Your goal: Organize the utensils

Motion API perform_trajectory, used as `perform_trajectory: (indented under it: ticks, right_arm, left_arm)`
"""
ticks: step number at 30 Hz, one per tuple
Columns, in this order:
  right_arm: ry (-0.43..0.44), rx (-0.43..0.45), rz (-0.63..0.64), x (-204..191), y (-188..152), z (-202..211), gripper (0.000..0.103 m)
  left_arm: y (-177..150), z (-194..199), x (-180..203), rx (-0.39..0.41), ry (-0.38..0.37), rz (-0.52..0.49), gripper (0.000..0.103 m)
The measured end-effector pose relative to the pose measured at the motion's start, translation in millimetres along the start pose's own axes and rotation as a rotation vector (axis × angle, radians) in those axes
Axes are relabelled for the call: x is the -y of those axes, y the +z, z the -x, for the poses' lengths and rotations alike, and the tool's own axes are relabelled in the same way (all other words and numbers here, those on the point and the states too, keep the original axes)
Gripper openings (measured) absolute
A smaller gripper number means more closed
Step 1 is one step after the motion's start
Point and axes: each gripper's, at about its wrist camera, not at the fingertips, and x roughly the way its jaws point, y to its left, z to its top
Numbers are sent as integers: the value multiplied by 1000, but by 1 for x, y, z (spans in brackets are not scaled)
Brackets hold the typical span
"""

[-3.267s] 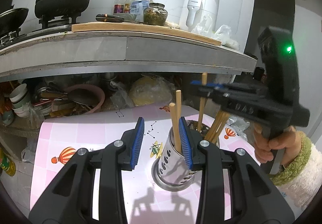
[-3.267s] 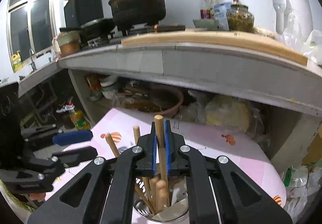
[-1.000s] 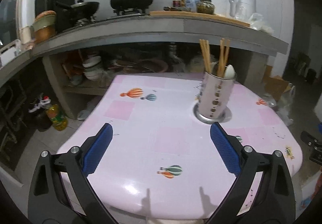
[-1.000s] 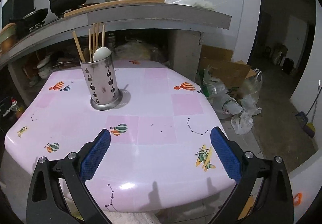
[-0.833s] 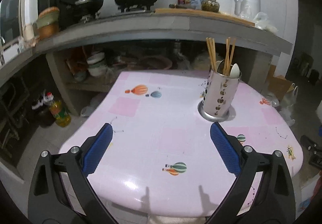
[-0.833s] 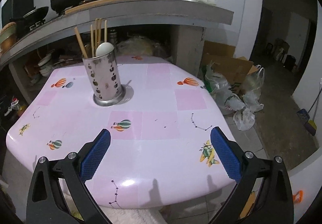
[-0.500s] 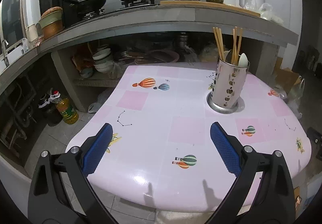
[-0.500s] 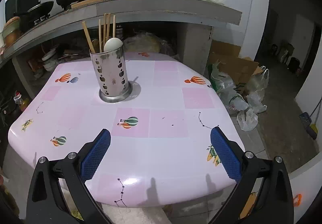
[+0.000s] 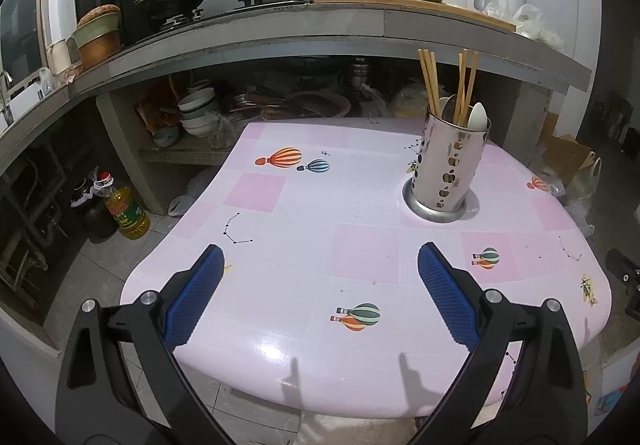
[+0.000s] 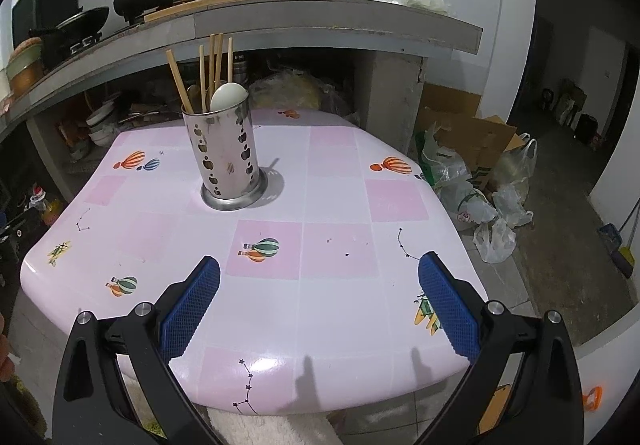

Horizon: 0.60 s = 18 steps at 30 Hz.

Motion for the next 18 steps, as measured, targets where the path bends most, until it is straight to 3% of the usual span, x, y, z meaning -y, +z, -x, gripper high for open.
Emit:
perform_trajectory:
  ticks: [18]
  right_arm:
    - [7, 32, 17, -6, 4, 8, 97]
  left_arm:
    - [2, 5, -7, 16, 2, 21, 94]
